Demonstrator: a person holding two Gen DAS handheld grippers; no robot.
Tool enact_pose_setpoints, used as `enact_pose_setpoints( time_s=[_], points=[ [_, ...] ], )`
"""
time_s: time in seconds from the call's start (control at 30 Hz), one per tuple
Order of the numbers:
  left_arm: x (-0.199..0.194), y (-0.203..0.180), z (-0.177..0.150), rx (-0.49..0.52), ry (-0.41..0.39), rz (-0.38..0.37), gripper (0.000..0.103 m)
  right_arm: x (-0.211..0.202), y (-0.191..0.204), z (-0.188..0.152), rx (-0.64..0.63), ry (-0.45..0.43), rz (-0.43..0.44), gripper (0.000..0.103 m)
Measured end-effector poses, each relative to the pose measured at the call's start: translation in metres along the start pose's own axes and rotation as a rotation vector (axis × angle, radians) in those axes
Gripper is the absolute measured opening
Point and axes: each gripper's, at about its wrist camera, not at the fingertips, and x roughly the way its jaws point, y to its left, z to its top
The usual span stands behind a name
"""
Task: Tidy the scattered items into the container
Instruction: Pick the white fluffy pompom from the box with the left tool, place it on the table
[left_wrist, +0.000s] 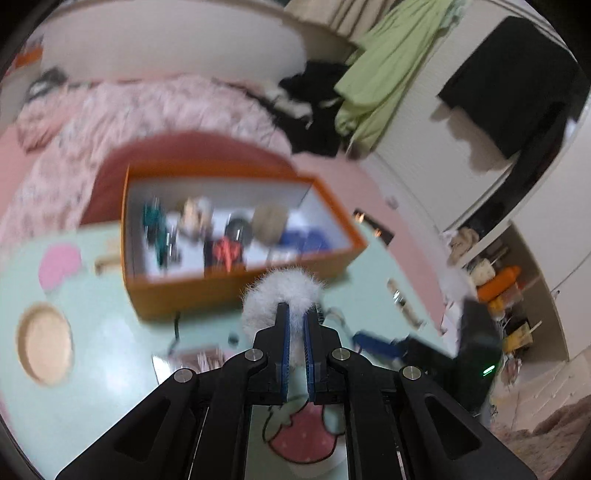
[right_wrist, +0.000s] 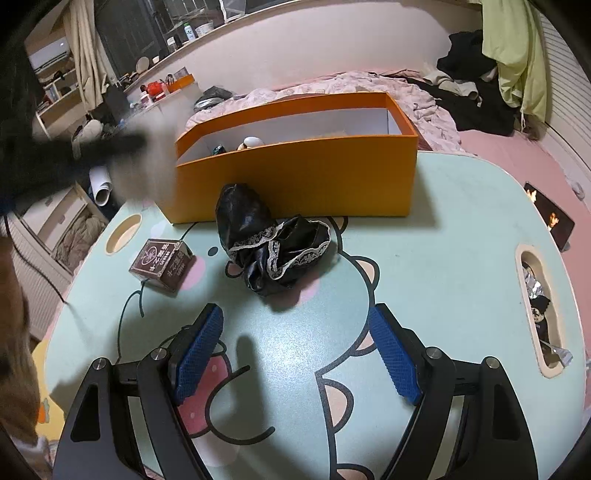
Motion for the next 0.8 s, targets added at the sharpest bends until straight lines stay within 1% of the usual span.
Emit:
enact_pose_setpoints(
  time_s=[0.07, 0.1, 0.17, 0.2, 0.23, 0.3, 0.37, 0.43, 0.47, 0.5, 0.57, 0.6, 0.63, 0.7, 0.73, 0.77, 0.8],
  points=[
    [0.008, 0.002, -0.008, -0.012, -0.001, 0.008, 0.008, 0.0, 0.0, 0.0, -0.006, 0.002, -0.006, 0.081],
    [0.01, 0.004, -0.011, -0.015, -0.009, 0.019, 0.01, 0.0, 0.0, 0.0, -0.007, 0.002, -0.008, 0.081],
    [0.011, 0.006, -0.016, -0.018, -0.04, 0.051, 0.019, 0.0, 0.0, 0.001, -0.007, 0.003, -0.009, 0.081],
    [0.01, 0.008, -0.019, -0.019, -0.049, 0.055, 0.035, 0.0, 0.0, 0.0, -0.006, 0.003, -0.008, 0.081],
    [0.006, 0.009, -0.021, -0.022, -0.066, 0.059, 0.053, 0.0, -0.001, 0.001, -0.005, 0.002, -0.007, 0.081],
    [-0.002, 0.012, -0.025, -0.029, -0.114, 0.068, 0.065, -0.001, -0.002, 0.0, 0.006, 0.001, -0.002, 0.081],
    [-0.012, 0.018, -0.029, -0.033, -0.158, 0.08, 0.067, -0.002, 0.0, -0.001, 0.023, -0.001, 0.005, 0.081],
    [-0.023, 0.028, -0.035, -0.06, -0.198, 0.135, 0.067, -0.004, -0.005, 0.001, 0.05, -0.006, 0.011, 0.081],
    [-0.027, 0.033, -0.037, -0.072, -0.213, 0.153, 0.067, -0.007, -0.007, 0.004, 0.05, -0.015, -0.002, 0.081],
    [-0.033, 0.039, -0.041, -0.092, -0.235, 0.168, 0.067, -0.013, -0.005, 0.009, 0.035, -0.036, -0.039, 0.081],
    [-0.043, 0.05, -0.046, -0.133, -0.274, 0.179, 0.067, -0.026, 0.0, 0.021, -0.007, -0.087, -0.06, 0.081],
    [-0.046, 0.054, -0.048, -0.151, -0.286, 0.18, 0.068, -0.035, 0.005, 0.033, -0.036, -0.125, -0.056, 0.081],
    [-0.049, 0.06, -0.05, -0.174, -0.294, 0.177, 0.069, -0.039, 0.009, 0.043, -0.051, -0.144, -0.048, 0.081],
    [-0.05, 0.069, -0.053, -0.208, -0.296, 0.179, 0.069, -0.042, 0.018, 0.072, -0.072, -0.165, -0.031, 0.081],
    [-0.051, 0.072, -0.054, -0.218, -0.298, 0.186, 0.069, -0.039, 0.022, 0.083, -0.077, -0.162, -0.026, 0.081],
    [-0.051, 0.073, -0.054, -0.221, -0.3, 0.189, 0.069, -0.035, 0.026, 0.096, -0.083, -0.152, -0.011, 0.076],
    [-0.051, 0.073, -0.055, -0.222, -0.302, 0.191, 0.069, -0.025, 0.031, 0.115, -0.09, -0.121, 0.023, 0.068]
  ],
)
